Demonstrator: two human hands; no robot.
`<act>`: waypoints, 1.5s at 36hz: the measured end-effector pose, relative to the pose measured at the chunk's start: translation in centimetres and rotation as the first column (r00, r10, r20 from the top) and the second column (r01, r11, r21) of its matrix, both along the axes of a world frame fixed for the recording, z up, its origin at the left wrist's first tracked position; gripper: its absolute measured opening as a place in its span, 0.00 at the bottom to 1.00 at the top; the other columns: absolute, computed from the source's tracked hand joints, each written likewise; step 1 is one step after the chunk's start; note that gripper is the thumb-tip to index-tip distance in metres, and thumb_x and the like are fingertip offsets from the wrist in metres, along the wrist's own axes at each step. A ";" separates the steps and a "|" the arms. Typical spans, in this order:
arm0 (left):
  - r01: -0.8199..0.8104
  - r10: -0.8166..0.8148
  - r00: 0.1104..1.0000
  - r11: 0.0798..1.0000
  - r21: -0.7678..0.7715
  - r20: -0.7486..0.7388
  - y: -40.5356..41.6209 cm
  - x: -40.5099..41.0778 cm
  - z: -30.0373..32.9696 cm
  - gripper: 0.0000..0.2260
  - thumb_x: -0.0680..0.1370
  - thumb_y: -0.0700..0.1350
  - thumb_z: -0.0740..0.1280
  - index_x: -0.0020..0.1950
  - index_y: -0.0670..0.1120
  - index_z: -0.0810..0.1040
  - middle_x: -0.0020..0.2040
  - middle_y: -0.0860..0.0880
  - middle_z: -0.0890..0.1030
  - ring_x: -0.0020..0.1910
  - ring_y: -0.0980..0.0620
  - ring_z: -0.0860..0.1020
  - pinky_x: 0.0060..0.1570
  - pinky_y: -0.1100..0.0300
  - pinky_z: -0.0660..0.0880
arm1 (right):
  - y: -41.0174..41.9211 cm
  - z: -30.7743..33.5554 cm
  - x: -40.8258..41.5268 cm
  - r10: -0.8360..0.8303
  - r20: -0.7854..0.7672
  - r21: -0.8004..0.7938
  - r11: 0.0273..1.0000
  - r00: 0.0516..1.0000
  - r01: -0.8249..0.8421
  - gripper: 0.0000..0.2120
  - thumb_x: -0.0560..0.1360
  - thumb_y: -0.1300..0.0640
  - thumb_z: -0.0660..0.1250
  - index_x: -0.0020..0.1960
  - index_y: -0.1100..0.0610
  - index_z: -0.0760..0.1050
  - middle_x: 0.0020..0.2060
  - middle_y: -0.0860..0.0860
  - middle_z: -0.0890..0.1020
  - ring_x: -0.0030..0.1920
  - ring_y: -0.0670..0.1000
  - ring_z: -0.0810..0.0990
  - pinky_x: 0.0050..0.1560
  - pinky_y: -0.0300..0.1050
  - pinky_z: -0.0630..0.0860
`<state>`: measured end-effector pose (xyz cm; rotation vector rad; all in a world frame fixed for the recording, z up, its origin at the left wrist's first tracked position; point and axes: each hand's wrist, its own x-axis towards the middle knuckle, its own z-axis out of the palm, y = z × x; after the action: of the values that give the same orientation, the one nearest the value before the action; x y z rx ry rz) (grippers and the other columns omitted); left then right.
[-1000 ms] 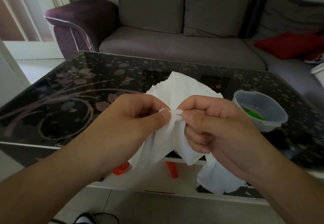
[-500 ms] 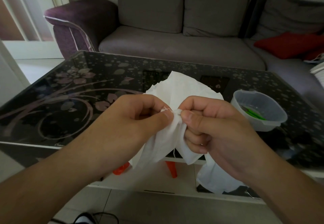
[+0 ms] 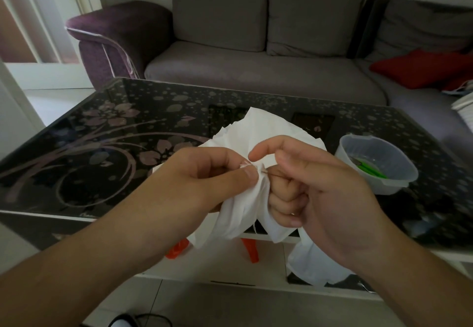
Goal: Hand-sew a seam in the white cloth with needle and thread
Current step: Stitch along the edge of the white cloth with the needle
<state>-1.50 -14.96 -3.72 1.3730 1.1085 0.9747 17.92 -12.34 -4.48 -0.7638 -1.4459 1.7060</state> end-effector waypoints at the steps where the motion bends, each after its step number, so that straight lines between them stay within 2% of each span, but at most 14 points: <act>1: -0.001 0.001 1.000 1.000 -0.011 0.011 0.0 0.0 0.0 0.09 0.73 0.52 0.70 0.43 0.49 0.87 0.42 0.49 0.87 0.41 0.54 0.85 0.42 0.65 0.79 | 0.0 0.0 -0.1 -0.002 -0.003 -0.004 1.000 1.000 0.002 0.14 0.79 0.55 0.60 0.56 0.63 0.77 0.28 0.50 0.58 0.27 0.50 0.56 0.27 0.42 0.60; 6: -0.008 0.009 1.000 0.999 -0.052 0.024 -0.1 0.2 0.0 0.09 0.74 0.52 0.70 0.44 0.49 0.87 0.44 0.49 0.87 0.44 0.52 0.86 0.45 0.64 0.79 | -0.1 0.1 -0.1 -0.027 -0.003 0.002 1.000 1.000 0.027 0.11 0.82 0.59 0.59 0.57 0.63 0.77 0.28 0.50 0.58 0.28 0.50 0.55 0.27 0.43 0.59; 11: -0.014 0.015 1.000 0.998 -0.060 0.017 -0.1 0.5 -0.2 0.13 0.72 0.54 0.70 0.46 0.47 0.87 0.44 0.47 0.87 0.45 0.51 0.85 0.48 0.62 0.81 | -0.2 0.2 -0.4 -0.015 -0.026 -0.012 1.000 1.000 0.015 0.14 0.78 0.57 0.59 0.56 0.62 0.78 0.28 0.50 0.58 0.28 0.50 0.54 0.27 0.42 0.59; 17: -0.007 0.013 0.998 0.995 -0.097 0.066 -0.2 0.5 -0.4 0.11 0.74 0.51 0.71 0.47 0.46 0.88 0.48 0.44 0.87 0.50 0.46 0.86 0.55 0.52 0.82 | -0.2 0.2 -0.1 -0.028 0.033 -0.007 1.000 0.999 0.028 0.15 0.76 0.58 0.60 0.59 0.59 0.79 0.31 0.53 0.62 0.30 0.51 0.60 0.29 0.45 0.63; 20: -0.003 0.014 0.995 0.994 -0.110 0.097 -0.3 0.2 -0.1 0.09 0.78 0.48 0.70 0.47 0.46 0.87 0.48 0.44 0.87 0.47 0.48 0.86 0.48 0.59 0.80 | -0.2 0.5 0.4 -0.049 0.097 0.080 0.996 0.994 0.041 0.14 0.75 0.60 0.61 0.58 0.58 0.79 0.32 0.56 0.70 0.31 0.54 0.66 0.31 0.47 0.68; 22: -0.007 0.016 0.995 0.995 -0.101 0.095 -0.2 0.0 0.0 0.08 0.79 0.47 0.69 0.47 0.46 0.87 0.48 0.45 0.87 0.46 0.50 0.85 0.46 0.62 0.79 | -0.2 0.7 0.8 -0.086 0.163 0.153 0.986 0.983 0.061 0.13 0.74 0.61 0.63 0.56 0.57 0.80 0.33 0.58 0.75 0.31 0.58 0.69 0.32 0.47 0.72; 27: -0.023 0.029 0.996 0.997 -0.069 0.083 -0.1 -0.1 0.1 0.08 0.78 0.48 0.69 0.45 0.47 0.87 0.45 0.47 0.86 0.45 0.51 0.84 0.47 0.60 0.78 | -0.2 1.5 1.2 -0.175 0.268 0.306 0.948 0.947 0.089 0.07 0.78 0.70 0.66 0.50 0.60 0.80 0.36 0.60 0.82 0.30 0.54 0.76 0.34 0.50 0.76; 31: -0.047 0.053 0.996 0.996 -0.080 0.076 0.0 -0.1 -0.1 0.08 0.78 0.48 0.69 0.46 0.48 0.87 0.47 0.47 0.86 0.47 0.51 0.84 0.49 0.57 0.78 | -0.1 1.7 1.3 -0.220 0.330 0.392 0.917 0.918 0.079 0.07 0.77 0.69 0.69 0.46 0.59 0.81 0.36 0.54 0.83 0.32 0.51 0.79 0.37 0.48 0.80; 35: -0.051 0.059 0.995 0.993 -0.107 0.076 0.0 -0.2 -0.2 0.09 0.80 0.48 0.68 0.49 0.46 0.87 0.51 0.44 0.86 0.53 0.43 0.85 0.53 0.51 0.82 | 0.0 1.8 1.2 -0.252 0.382 0.446 0.893 0.889 0.062 0.09 0.76 0.68 0.71 0.44 0.55 0.82 0.38 0.49 0.83 0.35 0.52 0.81 0.40 0.46 0.82; 38: -0.039 0.047 0.997 0.992 -0.117 0.067 0.0 -0.1 -0.3 0.10 0.80 0.49 0.67 0.50 0.46 0.87 0.52 0.43 0.86 0.52 0.43 0.84 0.54 0.50 0.80 | -0.1 1.8 0.8 -0.294 0.384 0.476 0.875 0.876 0.085 0.11 0.75 0.68 0.72 0.42 0.53 0.83 0.39 0.48 0.83 0.36 0.48 0.81 0.39 0.43 0.81; 42: -0.021 0.029 0.998 0.991 -0.133 0.053 -0.1 0.1 -0.5 0.10 0.80 0.49 0.67 0.50 0.47 0.87 0.50 0.45 0.86 0.48 0.50 0.84 0.49 0.57 0.79 | -0.3 1.6 0.5 -0.340 0.357 0.501 0.856 0.870 0.129 0.12 0.73 0.68 0.74 0.40 0.51 0.84 0.37 0.48 0.84 0.37 0.46 0.81 0.37 0.42 0.81; 46: -0.008 0.012 0.999 0.992 -0.122 0.032 0.2 0.3 -0.9 0.10 0.80 0.49 0.67 0.49 0.46 0.87 0.50 0.44 0.86 0.51 0.45 0.84 0.54 0.52 0.80 | -0.4 1.5 0.4 -0.347 0.318 0.494 0.855 0.882 0.158 0.11 0.72 0.68 0.74 0.40 0.52 0.84 0.35 0.50 0.83 0.33 0.52 0.81 0.42 0.42 0.81; 50: -0.001 0.004 1.000 0.990 -0.144 0.026 0.5 0.3 -1.2 0.11 0.80 0.49 0.67 0.51 0.46 0.87 0.51 0.45 0.87 0.53 0.45 0.85 0.58 0.49 0.80 | -0.4 1.2 0.4 -0.349 0.308 0.482 0.859 0.885 0.172 0.10 0.73 0.67 0.74 0.42 0.52 0.84 0.36 0.51 0.84 0.34 0.52 0.82 0.45 0.47 0.83; 54: -0.041 0.042 0.999 0.986 -0.159 0.002 0.5 0.5 -1.2 0.10 0.80 0.50 0.68 0.50 0.49 0.88 0.50 0.47 0.87 0.52 0.48 0.85 0.57 0.51 0.81 | -0.4 1.7 0.6 -0.325 0.309 0.441 0.882 0.894 0.168 0.08 0.76 0.66 0.72 0.47 0.55 0.84 0.38 0.51 0.85 0.37 0.53 0.84 0.47 0.47 0.84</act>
<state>-1.01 -14.47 -4.92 1.2222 1.1890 0.8999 18.53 -12.77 -2.83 -1.0288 -1.7934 1.0428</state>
